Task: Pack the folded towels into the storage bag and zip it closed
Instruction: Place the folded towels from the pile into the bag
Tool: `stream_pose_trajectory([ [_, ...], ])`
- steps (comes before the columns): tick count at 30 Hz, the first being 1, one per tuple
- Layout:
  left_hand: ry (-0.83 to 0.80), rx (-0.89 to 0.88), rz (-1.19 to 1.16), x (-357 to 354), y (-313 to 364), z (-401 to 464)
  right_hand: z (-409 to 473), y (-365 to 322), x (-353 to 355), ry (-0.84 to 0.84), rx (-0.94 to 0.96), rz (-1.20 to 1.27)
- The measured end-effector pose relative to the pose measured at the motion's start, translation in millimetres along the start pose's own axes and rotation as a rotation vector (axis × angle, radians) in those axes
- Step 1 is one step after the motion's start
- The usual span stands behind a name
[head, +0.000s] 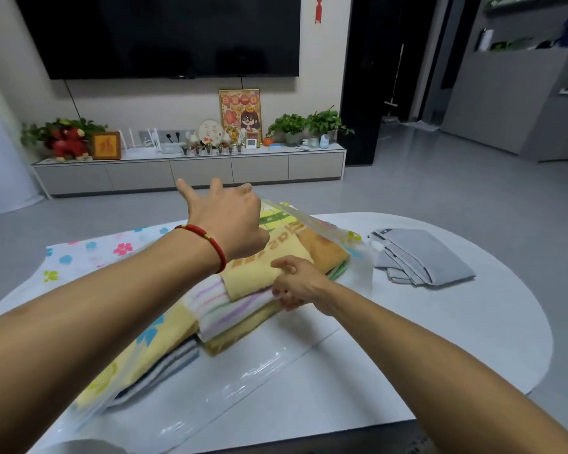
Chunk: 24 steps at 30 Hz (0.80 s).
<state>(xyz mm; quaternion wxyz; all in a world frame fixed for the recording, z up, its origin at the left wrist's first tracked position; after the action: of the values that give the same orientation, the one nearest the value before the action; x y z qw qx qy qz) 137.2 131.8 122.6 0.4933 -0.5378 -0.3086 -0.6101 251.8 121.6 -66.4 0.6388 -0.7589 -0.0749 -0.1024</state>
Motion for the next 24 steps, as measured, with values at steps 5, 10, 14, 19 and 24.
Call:
stream_pose_trajectory([
  [5,0.044,-0.088,-0.057,-13,20,-6,-44,19,60,-0.292,-0.038,-0.211],
  [10,0.065,-0.156,-0.077,-27,50,-3,-71,67,199,0.115,-0.148,-0.557],
  [14,0.114,-0.169,-0.071,-34,62,3,-54,85,275,0.568,-0.153,-0.904],
  [19,0.157,-0.170,-0.091,-40,60,4,-12,123,271,0.266,-0.271,-1.053],
  [24,0.146,-0.160,-0.109,-40,55,7,-20,125,259,0.255,-0.287,-1.099],
])
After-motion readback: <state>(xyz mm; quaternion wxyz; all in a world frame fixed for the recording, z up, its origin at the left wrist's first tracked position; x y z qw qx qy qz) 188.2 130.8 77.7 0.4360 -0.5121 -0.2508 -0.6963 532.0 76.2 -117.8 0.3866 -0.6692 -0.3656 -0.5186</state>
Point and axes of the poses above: each hand's wrist, its own z-axis towards the middle knuckle, its own x-axis out of the back of the hand, y = z × x, the point moved 9 cm from there along z, towards the middle knuckle, and after that the axes turned 9 degrees about x, right-handed, at the moved point
